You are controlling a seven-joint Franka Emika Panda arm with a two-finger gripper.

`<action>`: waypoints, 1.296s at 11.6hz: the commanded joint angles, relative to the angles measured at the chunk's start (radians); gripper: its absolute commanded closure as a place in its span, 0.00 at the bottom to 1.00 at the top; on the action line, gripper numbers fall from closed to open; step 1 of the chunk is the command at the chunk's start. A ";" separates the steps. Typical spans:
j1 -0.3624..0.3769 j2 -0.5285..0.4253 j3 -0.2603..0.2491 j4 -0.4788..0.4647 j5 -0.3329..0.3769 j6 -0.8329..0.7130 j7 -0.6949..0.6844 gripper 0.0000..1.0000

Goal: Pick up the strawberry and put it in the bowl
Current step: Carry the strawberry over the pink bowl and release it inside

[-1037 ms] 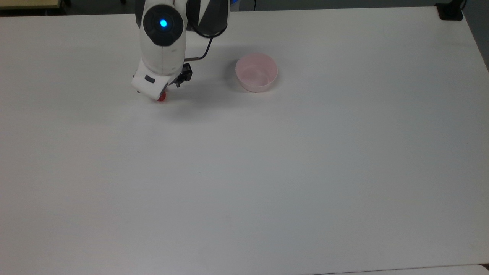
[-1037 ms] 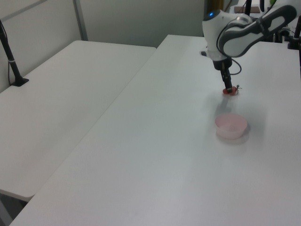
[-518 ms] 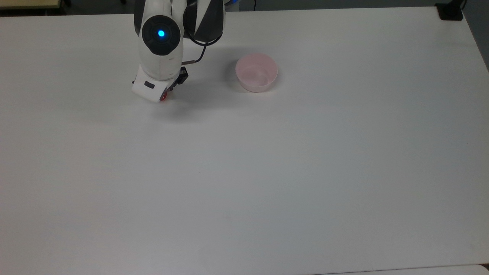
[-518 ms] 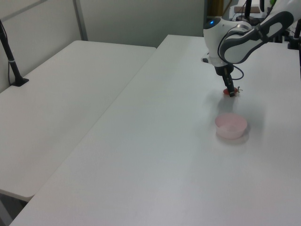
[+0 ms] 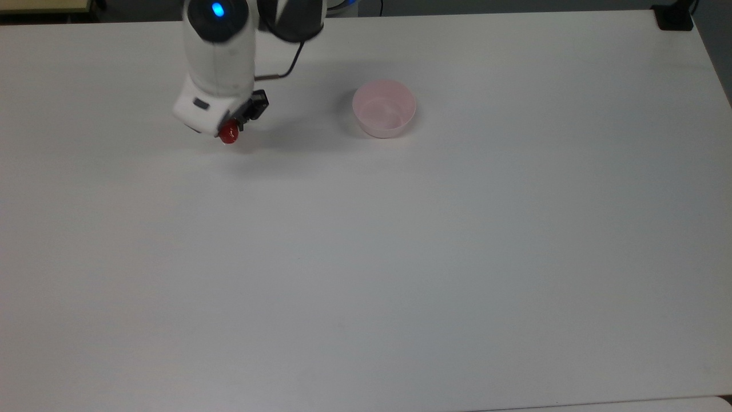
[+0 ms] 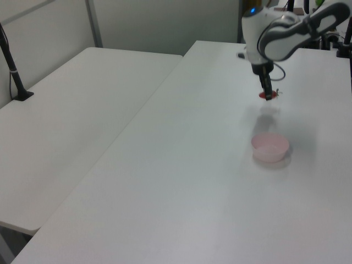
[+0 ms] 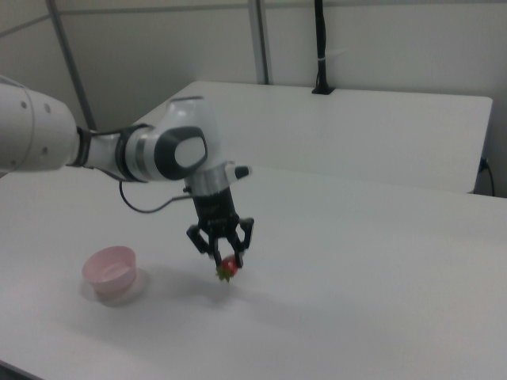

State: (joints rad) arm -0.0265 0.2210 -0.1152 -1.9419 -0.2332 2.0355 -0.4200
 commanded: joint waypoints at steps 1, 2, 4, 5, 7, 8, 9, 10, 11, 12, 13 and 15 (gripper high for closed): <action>0.046 -0.127 -0.006 0.057 0.081 -0.107 -0.007 0.62; 0.095 -0.162 -0.006 0.058 0.104 -0.145 0.021 0.62; 0.218 -0.183 -0.006 0.057 0.132 -0.204 0.129 0.62; 0.282 -0.181 -0.003 0.048 0.134 -0.210 0.200 0.61; 0.400 -0.164 -0.001 0.005 0.134 -0.198 0.312 0.61; 0.434 -0.132 -0.001 -0.005 0.134 -0.192 0.340 0.61; 0.466 -0.099 -0.001 -0.008 0.134 -0.160 0.378 0.61; 0.493 -0.080 -0.003 -0.026 0.132 -0.135 0.394 0.61; 0.496 -0.075 -0.003 -0.040 0.130 -0.118 0.394 0.52; 0.494 -0.072 -0.003 -0.037 0.130 -0.118 0.405 0.01; 0.491 -0.078 -0.003 -0.031 0.130 -0.123 0.434 0.00; 0.474 -0.115 -0.003 0.001 0.129 -0.133 0.551 0.00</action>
State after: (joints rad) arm 0.4552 0.1682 -0.1092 -1.9532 -0.1072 1.8990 0.0189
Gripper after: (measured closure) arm 0.313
